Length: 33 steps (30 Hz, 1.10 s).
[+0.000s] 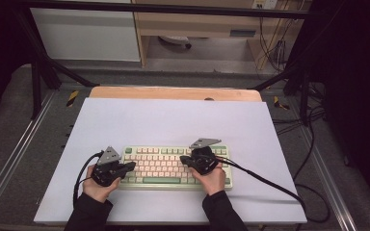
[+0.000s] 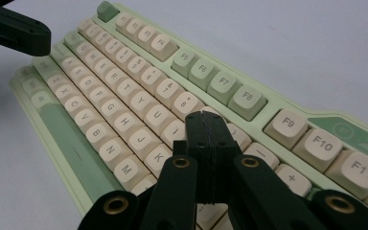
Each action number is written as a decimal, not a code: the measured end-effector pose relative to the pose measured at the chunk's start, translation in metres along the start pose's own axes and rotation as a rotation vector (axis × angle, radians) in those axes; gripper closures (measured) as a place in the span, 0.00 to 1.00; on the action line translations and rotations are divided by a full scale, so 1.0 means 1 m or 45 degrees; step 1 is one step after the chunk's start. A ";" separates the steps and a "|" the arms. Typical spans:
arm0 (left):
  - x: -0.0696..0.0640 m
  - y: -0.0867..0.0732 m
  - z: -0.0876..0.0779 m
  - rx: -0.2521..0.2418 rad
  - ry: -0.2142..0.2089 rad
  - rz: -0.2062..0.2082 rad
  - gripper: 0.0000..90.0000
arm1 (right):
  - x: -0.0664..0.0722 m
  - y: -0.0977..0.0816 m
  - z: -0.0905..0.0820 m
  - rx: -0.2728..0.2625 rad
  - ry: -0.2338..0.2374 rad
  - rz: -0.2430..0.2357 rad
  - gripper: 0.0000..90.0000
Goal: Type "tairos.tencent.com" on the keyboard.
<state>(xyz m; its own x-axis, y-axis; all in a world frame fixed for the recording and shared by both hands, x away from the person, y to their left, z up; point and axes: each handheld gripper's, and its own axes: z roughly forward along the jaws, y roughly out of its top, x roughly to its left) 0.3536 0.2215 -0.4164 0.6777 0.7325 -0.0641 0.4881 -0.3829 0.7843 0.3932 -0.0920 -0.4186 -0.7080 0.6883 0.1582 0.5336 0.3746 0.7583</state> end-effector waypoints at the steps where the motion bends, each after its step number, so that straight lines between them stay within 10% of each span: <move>1: 0.000 0.000 0.000 0.000 0.000 0.001 1.00 | 0.001 0.000 0.002 0.002 0.003 0.001 1.00; 33: 0.000 0.000 0.000 0.000 -0.001 0.004 1.00 | 0.005 -0.001 -0.004 0.016 0.033 -0.035 1.00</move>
<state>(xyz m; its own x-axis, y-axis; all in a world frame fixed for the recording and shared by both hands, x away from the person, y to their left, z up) 0.3538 0.2213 -0.4165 0.6797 0.7308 -0.0622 0.4860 -0.3852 0.7844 0.3875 -0.0908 -0.4159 -0.7340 0.6614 0.1541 0.5194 0.4007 0.7548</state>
